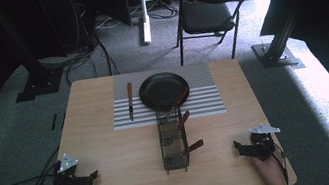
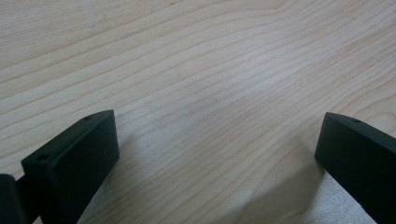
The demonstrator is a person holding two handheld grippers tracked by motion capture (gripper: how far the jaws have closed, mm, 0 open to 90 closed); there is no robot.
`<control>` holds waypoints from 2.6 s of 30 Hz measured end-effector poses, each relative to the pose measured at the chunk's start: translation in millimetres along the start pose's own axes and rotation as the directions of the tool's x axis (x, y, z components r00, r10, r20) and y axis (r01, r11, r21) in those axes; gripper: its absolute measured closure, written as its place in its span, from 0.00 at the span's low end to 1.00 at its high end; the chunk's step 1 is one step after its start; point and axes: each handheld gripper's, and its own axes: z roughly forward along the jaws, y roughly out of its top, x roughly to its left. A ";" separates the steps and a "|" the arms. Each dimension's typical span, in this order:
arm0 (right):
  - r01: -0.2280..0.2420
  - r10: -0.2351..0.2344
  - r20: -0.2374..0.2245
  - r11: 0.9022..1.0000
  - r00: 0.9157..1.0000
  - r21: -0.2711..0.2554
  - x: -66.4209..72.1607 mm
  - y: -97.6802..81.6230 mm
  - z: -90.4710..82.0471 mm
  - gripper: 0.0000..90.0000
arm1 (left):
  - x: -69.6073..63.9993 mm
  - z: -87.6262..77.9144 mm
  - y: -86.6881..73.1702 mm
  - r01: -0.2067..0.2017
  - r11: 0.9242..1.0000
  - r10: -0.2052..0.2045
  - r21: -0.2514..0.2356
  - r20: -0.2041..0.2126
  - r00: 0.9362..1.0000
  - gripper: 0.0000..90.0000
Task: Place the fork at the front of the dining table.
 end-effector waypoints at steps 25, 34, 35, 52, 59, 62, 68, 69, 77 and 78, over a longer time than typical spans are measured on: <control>0.021 -0.020 -0.020 0.997 1.000 0.070 4.4 6.0 -2.3 0.15 | -0.1 0.0 0.0 -0.022 1.000 0.022 0.000 0.019 1.000 0.00; 0.028 -0.021 -0.082 0.996 0.996 0.085 16.0 12.4 -5.1 0.19 | -0.2 0.0 0.0 -0.022 1.000 0.022 -0.001 0.019 1.000 0.00; 0.028 -0.021 -0.082 0.996 0.996 0.085 16.0 12.4 -5.1 0.19 | -0.2 0.0 0.0 -0.022 1.000 0.022 -0.001 0.019 1.000 0.00; 0.052 -0.053 -0.195 0.999 0.979 -0.009 46.0 52.8 -29.2 0.23 | -0.2 0.0 0.0 -0.021 1.000 0.021 0.000 0.020 1.000 0.00; 0.072 -0.076 -0.237 0.997 0.968 -0.029 57.0 68.3 -39.3 0.25 | -0.2 0.0 0.0 -0.021 1.000 0.021 0.000 0.020 1.000 0.00; 0.075 -0.085 -0.253 0.996 0.964 -0.049 60.5 76.3 -44.3 0.25 | -0.2 0.0 0.0 -0.021 1.000 0.021 0.000 0.020 1.000 0.00; 0.092 -0.111 -0.266 0.992 0.958 -0.086 69.1 93.3 -53.4 0.26 | -0.2 0.0 0.0 -0.021 1.000 0.021 0.000 0.020 1.000 0.00; 0.087 -0.109 -0.279 0.992 0.954 -0.089 70.3 95.9 -54.3 0.27 | -0.2 0.0 0.0 -0.021 1.000 0.021 0.000 0.020 1.000 0.00; 0.106 -0.144 -0.309 0.985 0.940 -0.137 85.6 117.3 -63.3 0.28 | -0.2 0.0 0.0 -0.021 1.000 0.021 0.000 0.020 1.000 0.00; 0.110 -0.149 -0.309 0.984 0.939 -0.142 87.3 119.9 -63.9 0.28 | -0.2 0.0 0.0 -0.021 1.000 0.021 0.000 0.020 1.000 0.00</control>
